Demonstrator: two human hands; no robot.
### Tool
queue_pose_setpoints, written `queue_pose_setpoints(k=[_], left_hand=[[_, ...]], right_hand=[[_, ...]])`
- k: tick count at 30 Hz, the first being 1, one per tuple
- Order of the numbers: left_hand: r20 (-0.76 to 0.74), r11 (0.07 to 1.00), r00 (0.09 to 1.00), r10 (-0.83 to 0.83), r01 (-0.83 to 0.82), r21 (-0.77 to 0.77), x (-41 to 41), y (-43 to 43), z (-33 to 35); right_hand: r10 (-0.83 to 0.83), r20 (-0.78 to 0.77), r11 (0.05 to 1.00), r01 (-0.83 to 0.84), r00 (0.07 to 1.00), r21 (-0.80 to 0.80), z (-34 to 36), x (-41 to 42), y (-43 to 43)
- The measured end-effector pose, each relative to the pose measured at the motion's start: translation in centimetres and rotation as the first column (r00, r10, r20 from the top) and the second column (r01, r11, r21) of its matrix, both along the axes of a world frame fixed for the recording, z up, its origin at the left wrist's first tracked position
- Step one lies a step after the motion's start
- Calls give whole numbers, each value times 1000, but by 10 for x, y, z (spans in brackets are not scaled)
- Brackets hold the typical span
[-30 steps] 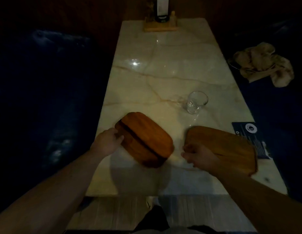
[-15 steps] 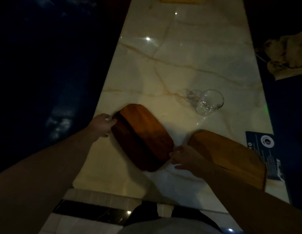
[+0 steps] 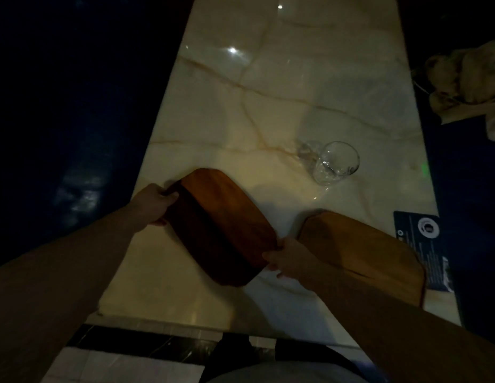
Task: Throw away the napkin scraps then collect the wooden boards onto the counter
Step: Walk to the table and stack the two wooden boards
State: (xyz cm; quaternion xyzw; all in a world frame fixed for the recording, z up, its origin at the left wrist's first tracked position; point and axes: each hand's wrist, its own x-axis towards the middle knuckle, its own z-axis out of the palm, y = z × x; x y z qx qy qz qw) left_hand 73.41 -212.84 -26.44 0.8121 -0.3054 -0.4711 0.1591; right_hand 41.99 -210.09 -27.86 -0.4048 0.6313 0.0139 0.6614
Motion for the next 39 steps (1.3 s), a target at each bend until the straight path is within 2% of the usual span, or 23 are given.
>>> queue_pose_setpoints(k=[2, 5, 9, 12, 15, 17, 21, 26, 32, 39], left_hand=[[-2, 999, 999, -39, 39, -1, 3, 2, 0], [-56, 997, 996, -64, 62, -36, 3, 7, 4], [-117, 993, 991, -71, 59, -102, -30, 14, 13], [-126, 986, 986, -110, 93, -135, -67, 17, 16], [-139, 977, 974, -177, 157, -142, -109, 15, 11], [-168, 963, 952, -255, 234, -136, -141, 10, 6], [-210, 948, 928, -309, 283, -145, -191, 8, -4], [-208, 952, 929, -305, 288, -108, -240, 20, -17], [-128, 974, 968, -217, 206, -98, -265, 33, -26], [-115, 985, 978, -174, 169, -45, -264, 39, -28]], right_hand=[[-27, 6, 1000, 27, 1000, -16, -1, -3, 3], [-165, 31, 986, 166, 986, -27, 5, -11, 5], [-270, 23, 947, 270, 963, -176, 13, -53, 8], [-398, 79, 898, 405, 914, -172, 21, -94, 9], [-413, -48, 859, 372, 909, -352, 27, -139, 8], [-457, -86, 828, 387, 886, -405, 29, -171, 8], [-591, 18, 752, 558, 807, -351, 37, -214, 13], [-669, 65, 689, 650, 741, -321, 27, -250, 26], [-623, 126, 715, 627, 772, -310, 16, -269, 32], [-484, -59, 825, 433, 873, -363, 6, -274, 21]])
